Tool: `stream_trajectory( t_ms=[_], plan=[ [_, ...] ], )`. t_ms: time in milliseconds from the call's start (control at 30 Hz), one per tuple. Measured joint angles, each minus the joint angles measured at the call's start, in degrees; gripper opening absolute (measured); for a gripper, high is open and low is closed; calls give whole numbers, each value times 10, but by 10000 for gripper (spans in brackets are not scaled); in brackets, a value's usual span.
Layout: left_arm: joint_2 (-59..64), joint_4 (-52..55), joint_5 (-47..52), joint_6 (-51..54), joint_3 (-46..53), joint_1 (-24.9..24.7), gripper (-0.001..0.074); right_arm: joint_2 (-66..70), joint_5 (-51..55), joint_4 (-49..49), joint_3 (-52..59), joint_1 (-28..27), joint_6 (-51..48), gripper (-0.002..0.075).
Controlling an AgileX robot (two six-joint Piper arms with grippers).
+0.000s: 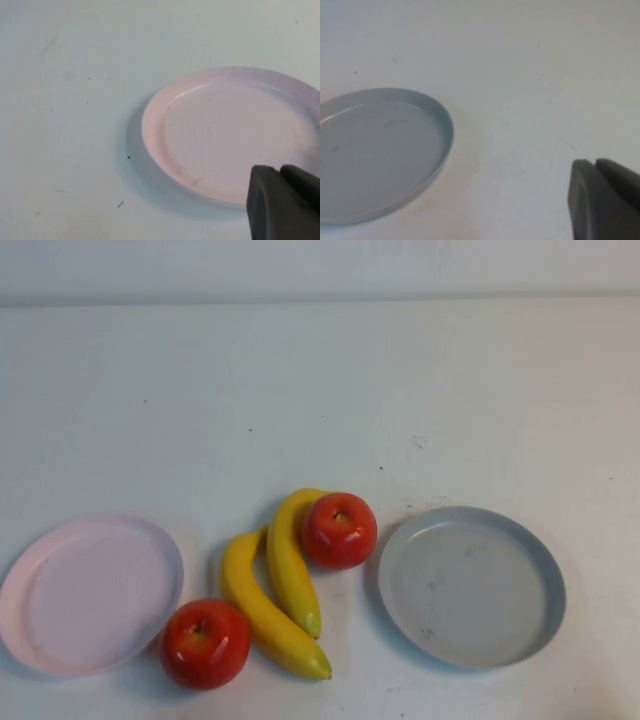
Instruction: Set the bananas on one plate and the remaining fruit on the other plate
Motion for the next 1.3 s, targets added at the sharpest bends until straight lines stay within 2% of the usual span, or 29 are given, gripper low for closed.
stream_trajectory(
  t_ms=[1067, 1200, 1300],
  plan=[
    [0, -10, -15, 6, 0, 0, 4, 0, 0, 0, 0, 0, 0, -17],
    [0, -11, -15, -23, 0, 0, 4, 0, 0, 0, 0, 0, 0, -17],
    [0, -29, -28, -85, 0, 0, 4, 0, 0, 0, 0, 0, 0, -17]
  ],
)
